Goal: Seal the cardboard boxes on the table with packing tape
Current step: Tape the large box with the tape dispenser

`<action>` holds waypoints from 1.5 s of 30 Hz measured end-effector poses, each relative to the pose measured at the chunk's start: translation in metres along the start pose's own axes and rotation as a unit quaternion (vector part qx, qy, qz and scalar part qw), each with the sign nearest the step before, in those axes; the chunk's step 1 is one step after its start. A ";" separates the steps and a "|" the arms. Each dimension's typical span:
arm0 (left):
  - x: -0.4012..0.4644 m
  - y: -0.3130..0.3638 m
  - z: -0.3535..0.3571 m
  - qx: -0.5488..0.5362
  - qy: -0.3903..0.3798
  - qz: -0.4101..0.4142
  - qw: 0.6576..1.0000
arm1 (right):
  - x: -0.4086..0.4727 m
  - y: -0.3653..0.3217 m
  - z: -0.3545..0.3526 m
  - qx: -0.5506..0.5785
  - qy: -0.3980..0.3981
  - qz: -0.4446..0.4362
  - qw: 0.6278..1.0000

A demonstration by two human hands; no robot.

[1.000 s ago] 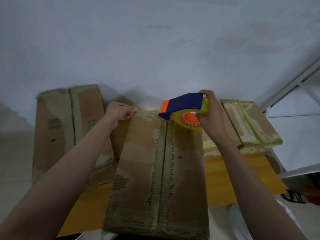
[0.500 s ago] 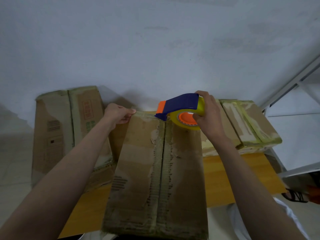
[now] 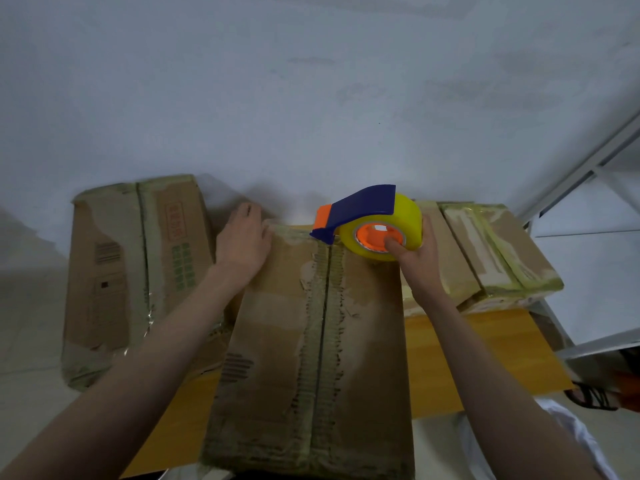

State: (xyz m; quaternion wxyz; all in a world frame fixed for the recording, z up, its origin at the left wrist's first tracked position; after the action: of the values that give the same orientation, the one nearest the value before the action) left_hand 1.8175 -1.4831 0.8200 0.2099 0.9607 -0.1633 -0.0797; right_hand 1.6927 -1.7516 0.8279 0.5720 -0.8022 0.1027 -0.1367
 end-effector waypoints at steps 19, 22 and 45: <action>-0.025 0.006 0.041 0.119 -0.099 0.159 0.975 | -0.031 0.026 0.004 0.081 0.006 0.026 0.996; -0.026 0.012 0.042 0.131 -0.103 0.188 0.968 | -0.032 0.023 -0.001 0.088 0.015 0.022 0.996; -0.025 0.015 0.045 0.140 -0.117 0.182 0.966 | -0.039 0.024 -0.057 0.000 0.086 -0.032 0.996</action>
State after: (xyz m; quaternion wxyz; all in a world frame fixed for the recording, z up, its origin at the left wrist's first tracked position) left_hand 1.7795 -1.5046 0.7878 0.0634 0.9188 -0.3679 -0.1282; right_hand 1.6364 -1.7976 0.8187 0.5562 -0.7905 0.1261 -0.2233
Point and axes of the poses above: each hand's wrist, its own x-axis towards the middle knuckle, its own z-axis out of the palm, y = z × x, the point moved 1 cm from there along x, towards the middle knuckle, and after that the axes turned 12 degrees about -y, right-handed, at the moved point
